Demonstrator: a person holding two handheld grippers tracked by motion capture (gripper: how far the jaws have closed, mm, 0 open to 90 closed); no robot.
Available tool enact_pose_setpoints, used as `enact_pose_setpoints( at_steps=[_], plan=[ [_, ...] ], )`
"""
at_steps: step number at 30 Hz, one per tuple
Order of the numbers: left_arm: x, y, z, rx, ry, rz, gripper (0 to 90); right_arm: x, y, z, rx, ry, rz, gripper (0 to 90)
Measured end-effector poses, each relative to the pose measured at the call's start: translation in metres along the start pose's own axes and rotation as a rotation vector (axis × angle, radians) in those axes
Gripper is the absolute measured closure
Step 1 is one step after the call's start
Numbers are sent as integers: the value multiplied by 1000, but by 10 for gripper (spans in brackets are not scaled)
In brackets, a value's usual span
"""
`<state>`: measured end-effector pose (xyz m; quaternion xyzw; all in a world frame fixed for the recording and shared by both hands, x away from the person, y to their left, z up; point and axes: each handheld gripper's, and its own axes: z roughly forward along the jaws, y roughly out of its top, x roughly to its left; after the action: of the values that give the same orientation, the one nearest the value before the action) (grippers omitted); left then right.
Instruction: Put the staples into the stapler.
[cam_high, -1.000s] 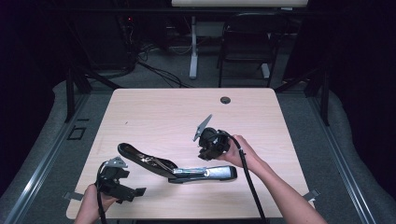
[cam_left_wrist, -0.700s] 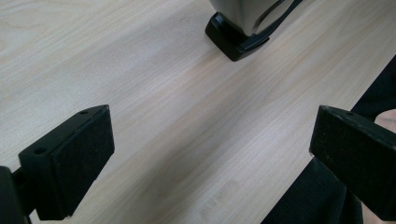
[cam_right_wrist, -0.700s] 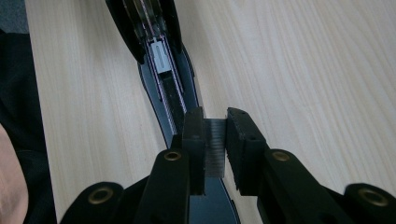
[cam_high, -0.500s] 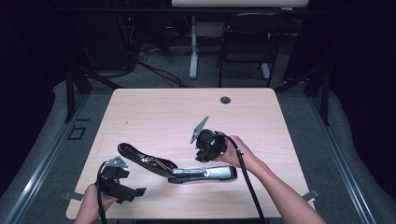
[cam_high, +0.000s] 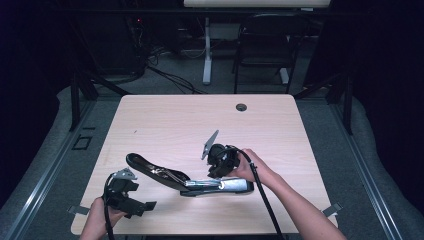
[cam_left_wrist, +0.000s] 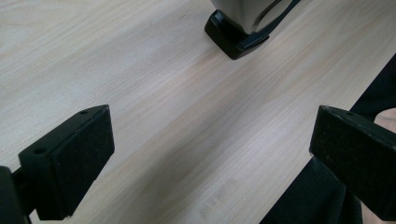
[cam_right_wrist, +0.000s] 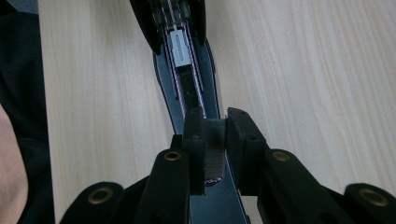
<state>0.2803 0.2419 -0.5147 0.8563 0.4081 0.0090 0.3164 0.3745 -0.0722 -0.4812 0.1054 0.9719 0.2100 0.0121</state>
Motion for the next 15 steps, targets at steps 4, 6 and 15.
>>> enact_pose_setpoints(
  at_steps=[4,6,15],
  plan=[
    [0,0,0,4,2,2,5,-1,-2,4,8,8,-6,782],
    [0,0,0,5,3,2,5,0,-2,5,8,9,-9,782],
    [0,0,1,10,5,-1,5,1,-2,8,11,21,-19,782]
  ],
)
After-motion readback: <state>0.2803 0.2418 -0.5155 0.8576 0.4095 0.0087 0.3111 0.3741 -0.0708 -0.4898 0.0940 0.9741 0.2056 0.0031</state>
